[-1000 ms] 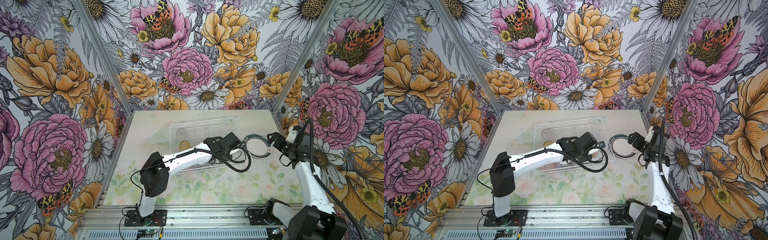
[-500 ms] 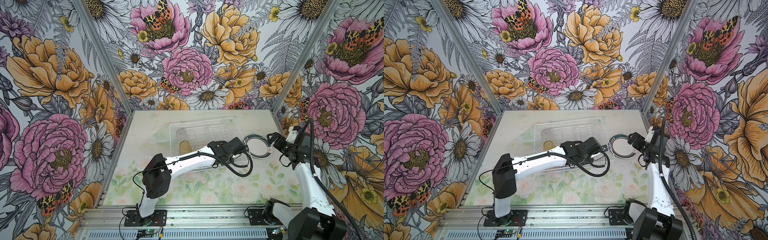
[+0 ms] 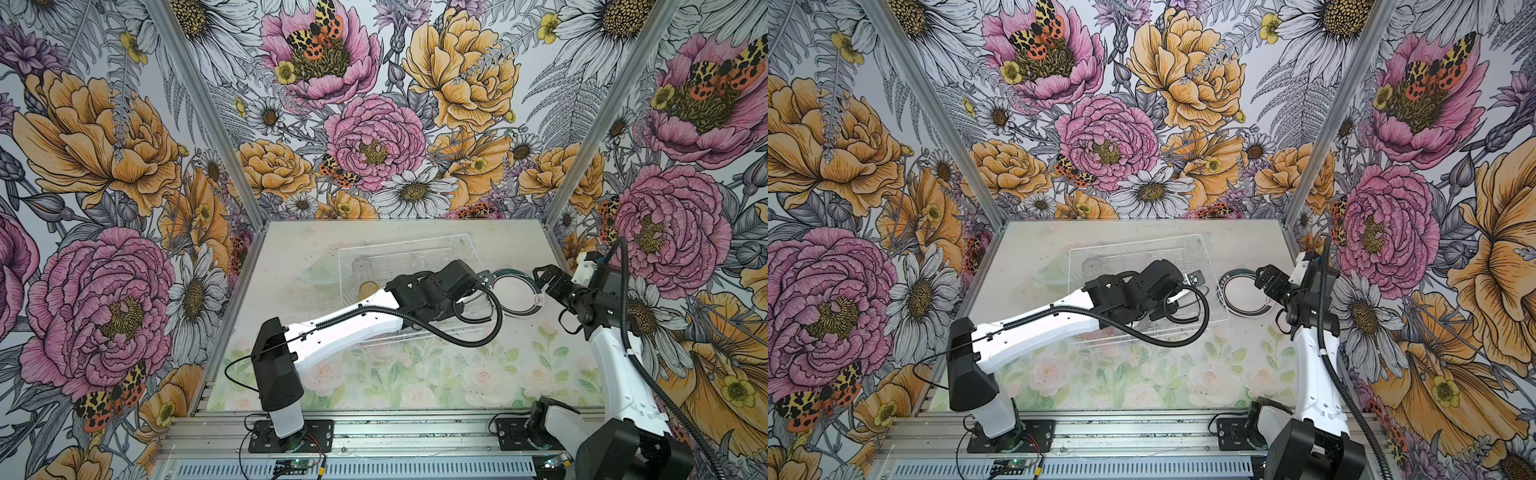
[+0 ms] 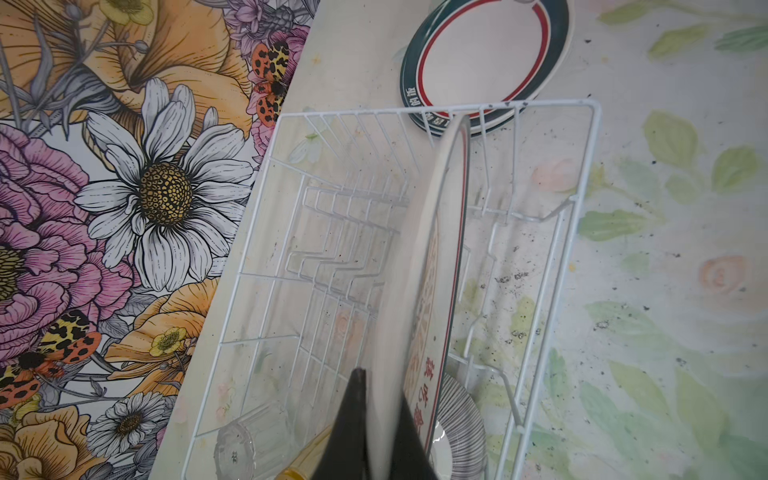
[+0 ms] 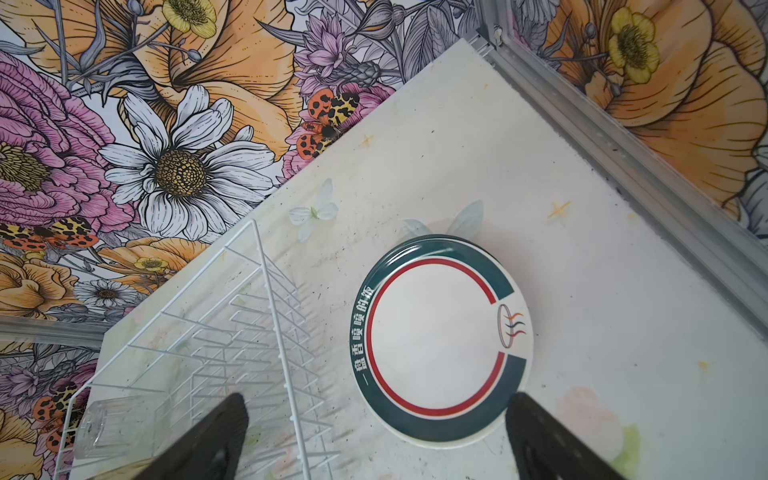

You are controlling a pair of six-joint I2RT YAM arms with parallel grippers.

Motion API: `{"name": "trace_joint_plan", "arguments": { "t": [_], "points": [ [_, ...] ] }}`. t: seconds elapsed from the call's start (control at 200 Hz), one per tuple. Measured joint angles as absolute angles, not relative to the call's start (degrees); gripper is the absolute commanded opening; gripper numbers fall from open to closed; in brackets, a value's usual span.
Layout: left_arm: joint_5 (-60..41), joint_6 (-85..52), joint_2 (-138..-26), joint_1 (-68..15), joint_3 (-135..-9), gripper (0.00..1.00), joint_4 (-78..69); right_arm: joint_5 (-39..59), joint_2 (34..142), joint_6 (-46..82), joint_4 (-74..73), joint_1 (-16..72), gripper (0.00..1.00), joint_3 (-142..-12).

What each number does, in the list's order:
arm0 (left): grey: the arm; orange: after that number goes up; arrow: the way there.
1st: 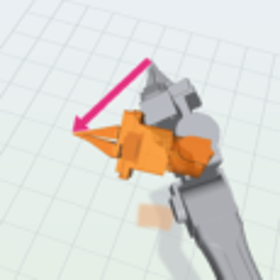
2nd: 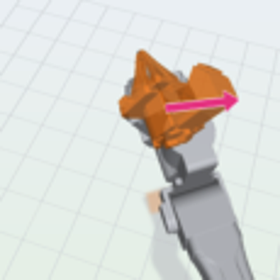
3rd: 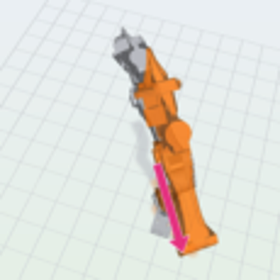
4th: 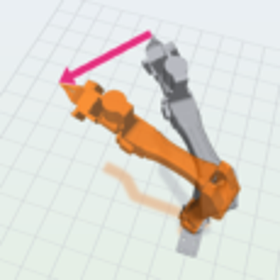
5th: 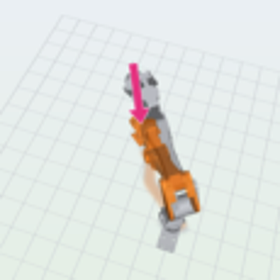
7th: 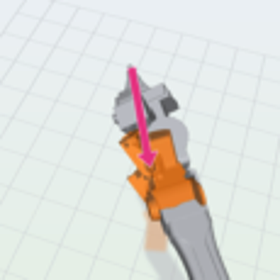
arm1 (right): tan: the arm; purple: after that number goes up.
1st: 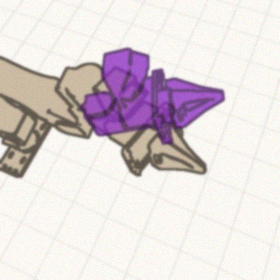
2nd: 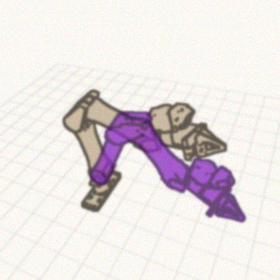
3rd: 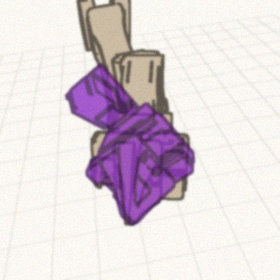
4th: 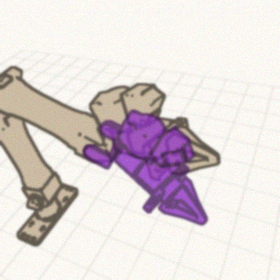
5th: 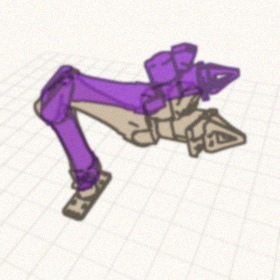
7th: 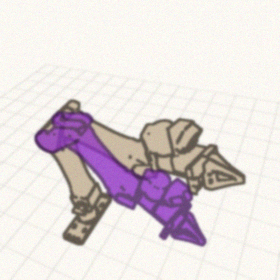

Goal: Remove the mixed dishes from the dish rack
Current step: 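Lower the left gripper into the rack and close on the orange-sunburst plate rim, then lift the orange-sunburst plate up out of the rack with the left gripper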

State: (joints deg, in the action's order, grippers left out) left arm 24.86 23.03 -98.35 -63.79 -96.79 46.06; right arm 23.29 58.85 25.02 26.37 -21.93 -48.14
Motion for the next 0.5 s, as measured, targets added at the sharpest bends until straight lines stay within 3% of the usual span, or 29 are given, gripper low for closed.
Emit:
{"name": "trace_joint_plan", "arguments": {
  "t": [0.255,0.5],
  "points": [
    [21.58,19.31,-94.02,-61.84,-96.71,0.06,46.02,26.37,57.78,24.93,26.37,-20.36,0.95,-48.14],
    [5.32,7.35,-83.22,-48.21,-89.03,0.07,37.17,35.57,55.13,23.92,26.35,-15.25,0.94,-48.14]
  ]
}}
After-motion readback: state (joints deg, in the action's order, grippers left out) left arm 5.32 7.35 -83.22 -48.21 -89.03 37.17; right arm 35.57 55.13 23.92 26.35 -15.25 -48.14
